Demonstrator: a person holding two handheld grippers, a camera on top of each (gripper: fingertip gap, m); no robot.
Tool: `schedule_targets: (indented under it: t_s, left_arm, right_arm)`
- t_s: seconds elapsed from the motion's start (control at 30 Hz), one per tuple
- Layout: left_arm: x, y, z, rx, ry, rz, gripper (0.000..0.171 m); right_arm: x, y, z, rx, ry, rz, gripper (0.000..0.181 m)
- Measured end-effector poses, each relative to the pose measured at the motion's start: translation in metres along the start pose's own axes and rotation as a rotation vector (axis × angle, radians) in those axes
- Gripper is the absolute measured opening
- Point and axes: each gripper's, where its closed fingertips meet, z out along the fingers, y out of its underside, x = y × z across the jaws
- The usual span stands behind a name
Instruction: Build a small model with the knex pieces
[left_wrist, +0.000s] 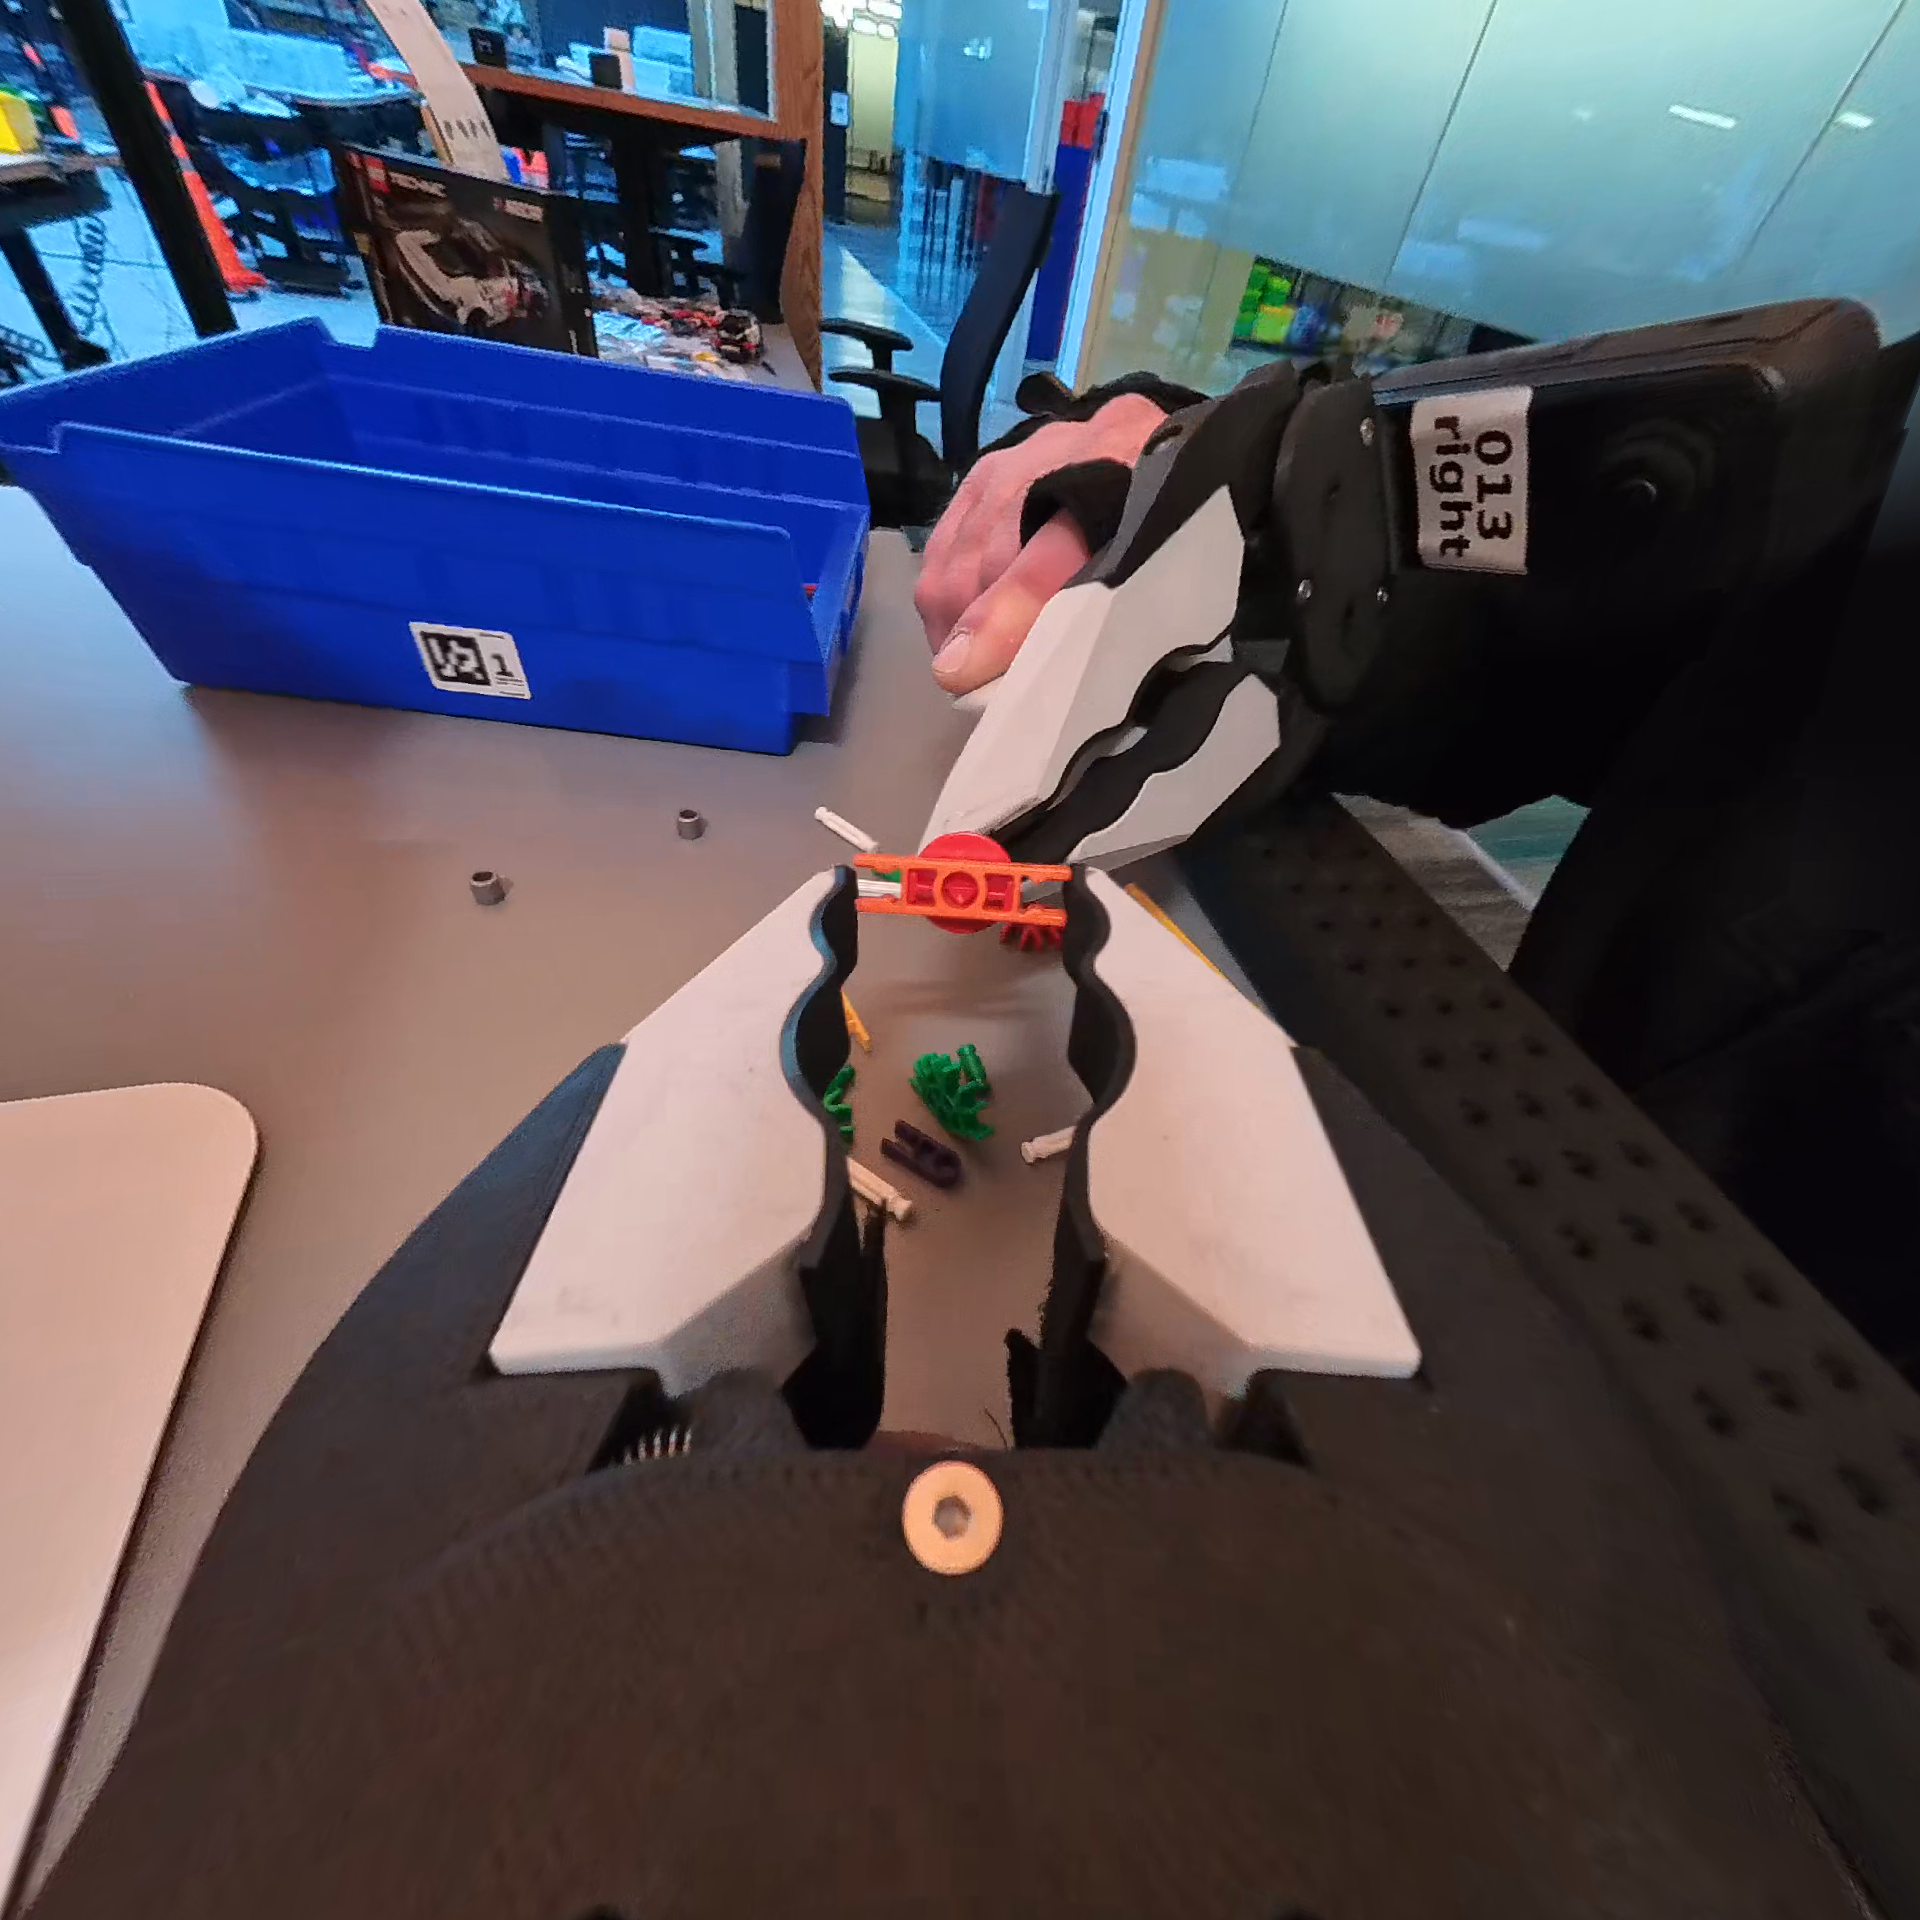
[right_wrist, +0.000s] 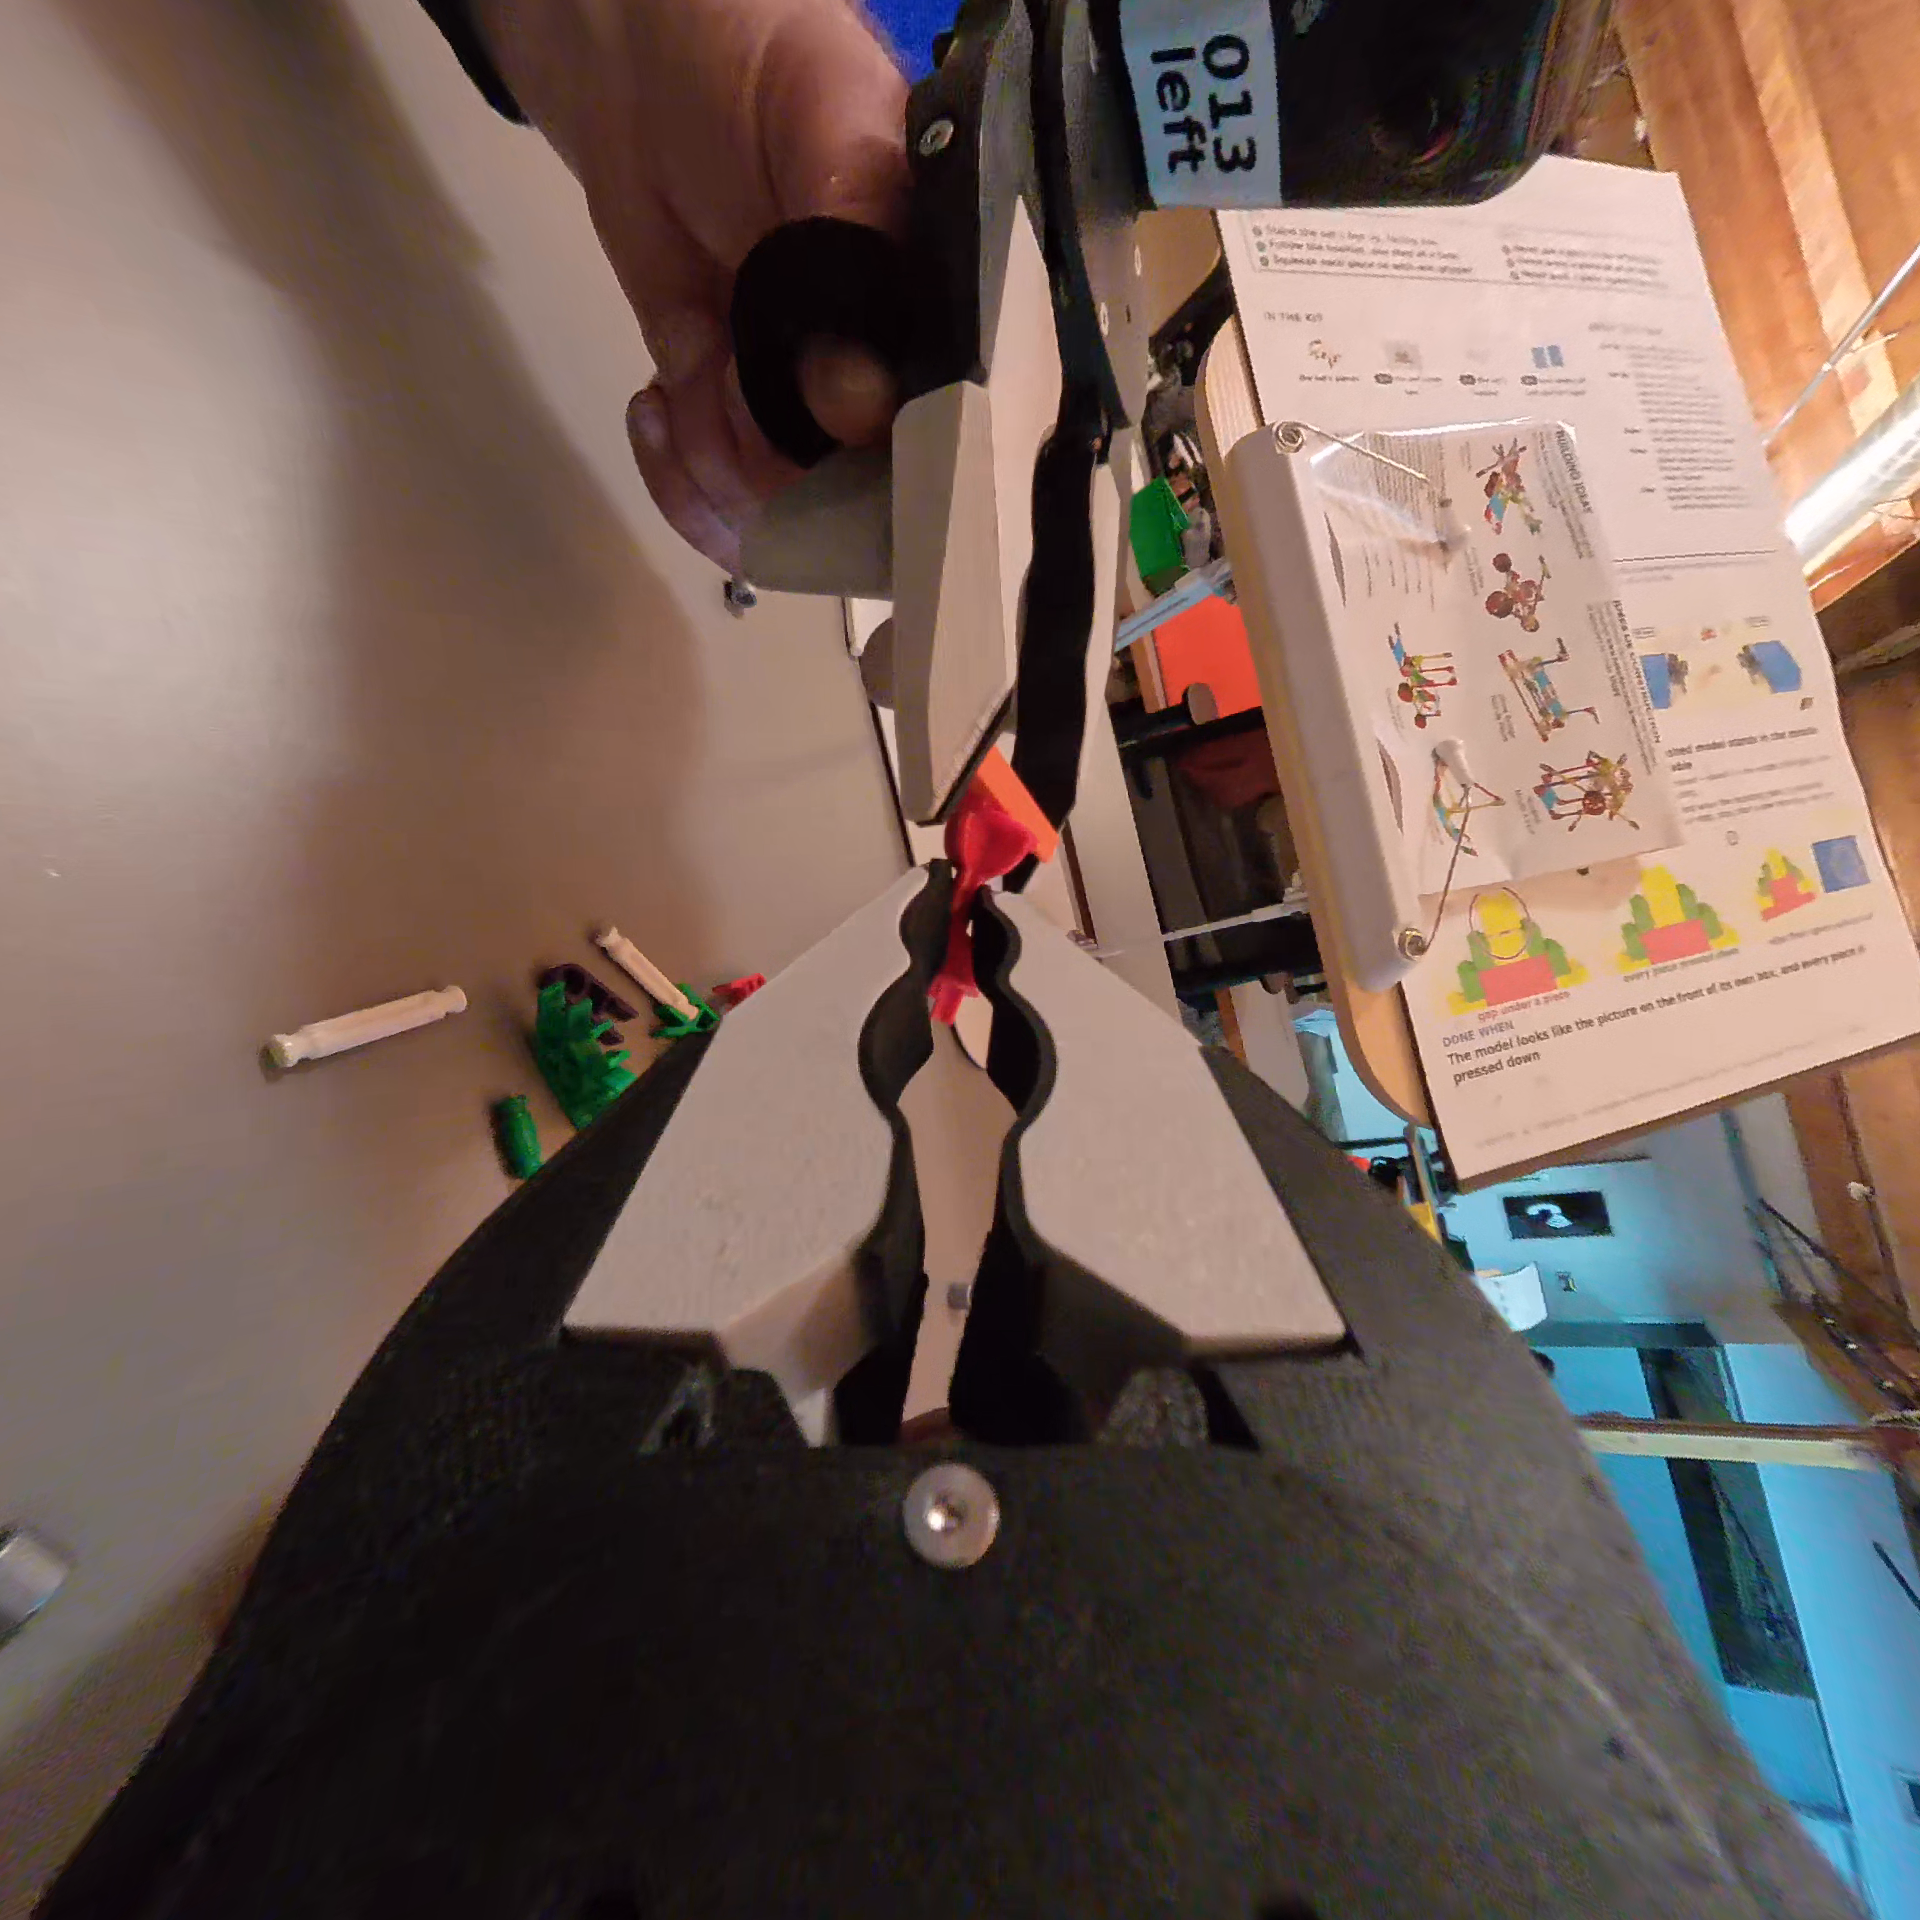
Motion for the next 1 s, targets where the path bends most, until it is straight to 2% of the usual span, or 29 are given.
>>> schedule_targets:
  t_s: [0.2, 0.3, 0.4, 0.5, 0.6, 0.67, 0.73, 0.8, 0.87, 0.93, 0.97, 1.0]
  left_arm:
    - [0.007, -0.003, -0.002, 0.03, 0.045, 0.02, 0.038]
    - [-0.018, -0.009, -0.023, 0.067, -0.037, 0.014, 0.038]
    - [-0.024, -0.013, -0.026, 0.065, -0.076, 0.059, 0.038]
    - [-0.028, -0.005, -0.022, 0.002, -0.127, 0.123, 0.038]
    - [-0.033, 0.011, -0.016, -0.098, -0.173, 0.178, 0.038]
    - [-0.035, 0.021, -0.012, -0.16, -0.202, 0.233, 0.038]
    - [-0.029, 0.019, -0.01, -0.148, -0.174, 0.217, 0.038]
    - [-0.03, 0.016, -0.01, -0.145, -0.184, 0.229, 0.038]
    - [-0.031, 0.013, -0.01, -0.13, -0.184, 0.222, 0.038]
    - [-0.034, 0.009, -0.01, -0.117, -0.204, 0.236, 0.038]
    - [-0.034, 0.008, -0.009, -0.119, -0.216, 0.252, 0.038]
    - [-0.033, 0.009, -0.008, -0.127, -0.219, 0.267, 0.038]
  right_arm:
    - [-0.001, -0.003, -0.006, 0.074, -0.073, 0.124, 0.002]
    - [0.004, 0.003, -0.011, 0.102, -0.11, 0.24, 0.002]
    - [0.018, 0.001, -0.012, 0.122, -0.096, 0.297, 0.002]
    - [0.019, 0.01, -0.011, 0.095, -0.114, 0.364, 0.001]
    - [0.048, 0.027, -0.026, 0.016, 0.02, 0.353, 0.002]
    - [0.08, 0.05, -0.046, -0.068, 0.129, 0.389, 0.002]
    - [0.1, 0.091, -0.062, -0.205, 0.164, 0.491, 0.003]
    - [0.12, 0.129, -0.083, -0.296, 0.263, 0.541, 0.003]
    - [0.126, 0.159, -0.097, -0.396, 0.286, 0.612, 0.004]
    - [0.127, 0.184, -0.105, -0.479, 0.298, 0.679, 0.025]
    - [0.127, 0.192, -0.109, -0.525, 0.311, 0.682, 0.042]
    - [0.132, 0.192, -0.112, -0.537, 0.346, 0.644, 0.05]
